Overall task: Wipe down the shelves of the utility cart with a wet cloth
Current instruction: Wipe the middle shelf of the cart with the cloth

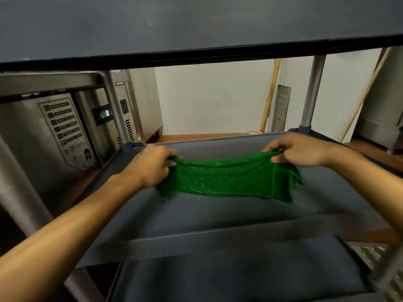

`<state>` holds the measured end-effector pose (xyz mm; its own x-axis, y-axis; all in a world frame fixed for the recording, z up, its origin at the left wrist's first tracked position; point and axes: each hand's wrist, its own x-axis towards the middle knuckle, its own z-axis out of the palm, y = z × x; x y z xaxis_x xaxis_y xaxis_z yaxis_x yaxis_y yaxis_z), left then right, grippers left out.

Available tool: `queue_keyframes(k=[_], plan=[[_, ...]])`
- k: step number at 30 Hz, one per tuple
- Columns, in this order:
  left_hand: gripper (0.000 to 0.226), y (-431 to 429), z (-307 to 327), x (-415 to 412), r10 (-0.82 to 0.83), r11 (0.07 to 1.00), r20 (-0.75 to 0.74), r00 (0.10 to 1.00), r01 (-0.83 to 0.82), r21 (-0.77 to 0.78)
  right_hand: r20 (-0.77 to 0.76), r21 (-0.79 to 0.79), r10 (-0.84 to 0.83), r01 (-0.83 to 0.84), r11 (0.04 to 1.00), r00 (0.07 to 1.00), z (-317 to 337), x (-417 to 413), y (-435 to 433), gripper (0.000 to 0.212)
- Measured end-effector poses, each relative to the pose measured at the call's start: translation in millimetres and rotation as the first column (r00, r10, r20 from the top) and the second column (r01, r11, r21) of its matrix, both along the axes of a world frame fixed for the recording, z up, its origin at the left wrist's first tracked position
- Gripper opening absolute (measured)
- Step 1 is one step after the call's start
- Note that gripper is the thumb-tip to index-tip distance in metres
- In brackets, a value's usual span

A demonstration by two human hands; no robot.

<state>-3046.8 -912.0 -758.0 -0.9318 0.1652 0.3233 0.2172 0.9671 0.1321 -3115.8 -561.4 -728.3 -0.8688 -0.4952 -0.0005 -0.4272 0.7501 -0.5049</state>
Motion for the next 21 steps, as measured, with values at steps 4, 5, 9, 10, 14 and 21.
queue_keyframes(k=[4, 5, 9, 10, 14, 21], plan=[[0.022, 21, -2, -44, 0.012, 0.996, 0.002, 1.000, -0.012, 0.086, -0.056, 0.035, -0.079, 0.081, 0.996, 0.995, 3, -29, 15, 0.025], [0.022, 26, -2, -54, 0.013, 0.995, 0.003, 1.000, -0.014, 0.100, -0.085, 0.047, -0.103, 0.107, 0.993, 0.991, 3, -37, 18, 0.026], [0.026, 38, -5, -92, 0.054, 0.991, 0.003, 0.999, -0.054, 0.126, -0.128, 0.043, -0.147, 0.154, 0.987, 0.981, 2, -77, 25, 0.033], [0.027, 40, -5, -101, 0.061, 0.992, -0.002, 0.998, -0.060, 0.111, -0.123, 0.049, -0.158, 0.165, 0.985, 0.980, 2, -87, 26, 0.034], [0.030, 49, 3, -147, 0.032, 0.990, -0.075, 0.997, -0.021, 0.142, -0.159, 0.002, -0.241, 0.245, 0.970, 0.957, 2, -134, 28, 0.036], [0.038, 82, 11, -217, 0.127, 0.982, -0.214, 0.968, -0.092, 0.165, -0.361, -0.302, -0.485, 0.392, 0.869, 0.797, -7, -200, 35, 0.042]])
